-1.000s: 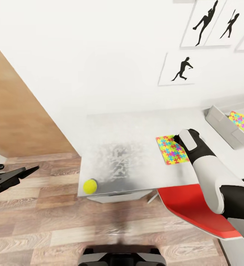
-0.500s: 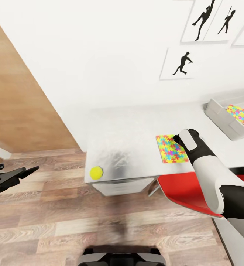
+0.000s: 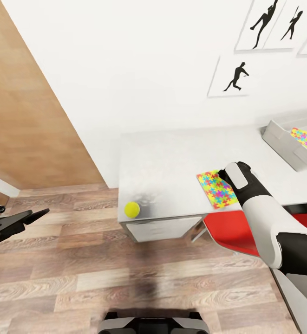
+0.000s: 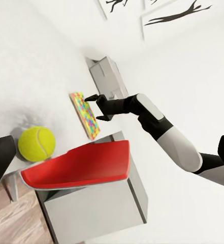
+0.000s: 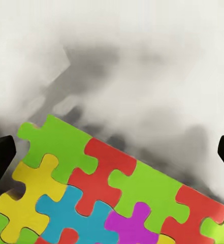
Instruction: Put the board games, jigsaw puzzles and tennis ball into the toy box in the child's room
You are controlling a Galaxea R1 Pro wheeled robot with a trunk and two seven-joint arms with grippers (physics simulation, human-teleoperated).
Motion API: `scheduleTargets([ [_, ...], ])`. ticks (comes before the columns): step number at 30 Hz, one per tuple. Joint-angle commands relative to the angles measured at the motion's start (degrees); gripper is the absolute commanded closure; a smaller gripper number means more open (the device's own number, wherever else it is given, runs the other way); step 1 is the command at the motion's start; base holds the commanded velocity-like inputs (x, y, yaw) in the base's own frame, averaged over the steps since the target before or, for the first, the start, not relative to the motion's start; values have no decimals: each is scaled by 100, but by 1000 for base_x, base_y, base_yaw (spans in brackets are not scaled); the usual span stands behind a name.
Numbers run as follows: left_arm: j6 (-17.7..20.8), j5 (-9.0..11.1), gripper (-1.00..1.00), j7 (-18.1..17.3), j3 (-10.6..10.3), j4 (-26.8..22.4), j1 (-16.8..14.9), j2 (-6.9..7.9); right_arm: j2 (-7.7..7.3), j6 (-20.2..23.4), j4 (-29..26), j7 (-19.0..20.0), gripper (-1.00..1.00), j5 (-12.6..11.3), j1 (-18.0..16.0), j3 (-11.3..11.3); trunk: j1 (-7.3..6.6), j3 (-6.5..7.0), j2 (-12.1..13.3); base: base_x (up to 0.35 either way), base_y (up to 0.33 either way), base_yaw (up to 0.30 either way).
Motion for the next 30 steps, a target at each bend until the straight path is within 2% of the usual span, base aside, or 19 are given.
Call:
scheduleTargets([
  [1,61,-5,-100,-22,0,-1,-2,2,-1,31,-9,-29,-100,-25,-2,-2,2,-8,-9,-57,2,0],
  [30,66,-1,-100,-22,0,-1,-2,2,3,36,-9,-28,-100,-25,-2,-2,2,-8,-9,-79,38,0],
])
